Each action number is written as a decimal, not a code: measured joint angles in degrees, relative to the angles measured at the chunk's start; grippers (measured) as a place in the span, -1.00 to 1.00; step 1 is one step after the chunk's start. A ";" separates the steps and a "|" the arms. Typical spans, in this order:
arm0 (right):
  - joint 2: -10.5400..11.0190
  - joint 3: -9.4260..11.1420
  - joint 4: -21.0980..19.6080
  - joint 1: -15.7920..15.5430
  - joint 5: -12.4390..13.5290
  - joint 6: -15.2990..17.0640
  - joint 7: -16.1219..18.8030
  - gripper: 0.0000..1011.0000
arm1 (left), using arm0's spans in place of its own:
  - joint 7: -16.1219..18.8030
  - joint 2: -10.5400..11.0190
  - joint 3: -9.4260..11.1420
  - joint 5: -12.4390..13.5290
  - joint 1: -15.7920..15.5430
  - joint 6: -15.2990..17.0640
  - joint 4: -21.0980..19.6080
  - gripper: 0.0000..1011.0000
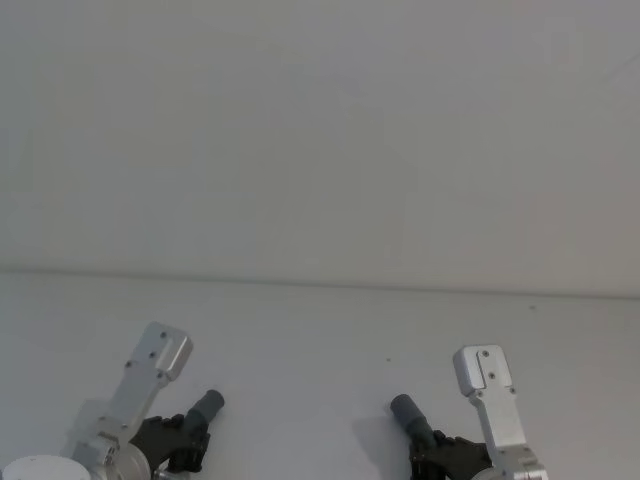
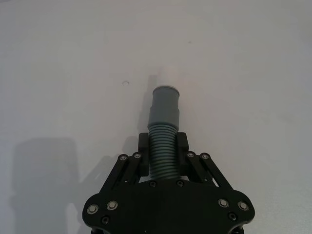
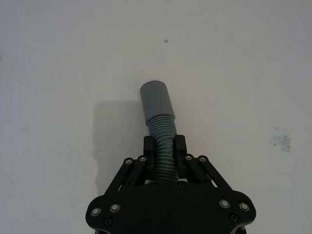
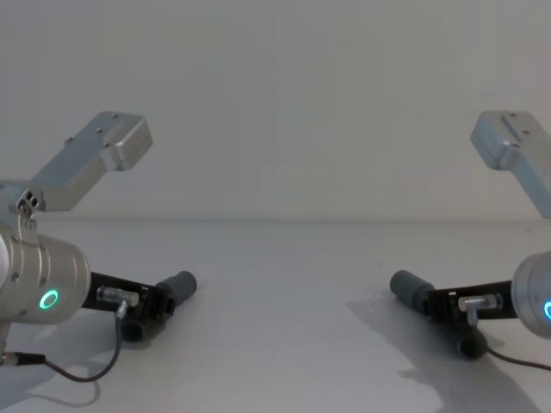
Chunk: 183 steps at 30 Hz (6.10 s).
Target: Use both hands to pick up one end of the pipe from the table, align the ends, and insert them.
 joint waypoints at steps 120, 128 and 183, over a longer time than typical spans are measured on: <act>23.47 -8.44 0.50 -3.72 -14.44 -52.92 28.31 -0.58 | -0.11 0.03 0.01 0.07 0.00 0.00 -0.02 -0.42; 23.35 -8.48 0.74 -3.74 -15.47 -53.48 27.88 -0.58 | -2.29 1.86 1.22 1.04 -0.53 -0.98 -0.56 -0.42; 23.23 -8.53 0.99 -3.74 -16.71 -54.17 27.37 -0.58 | -30.61 24.71 5.11 6.18 0.05 -29.48 -8.11 -0.42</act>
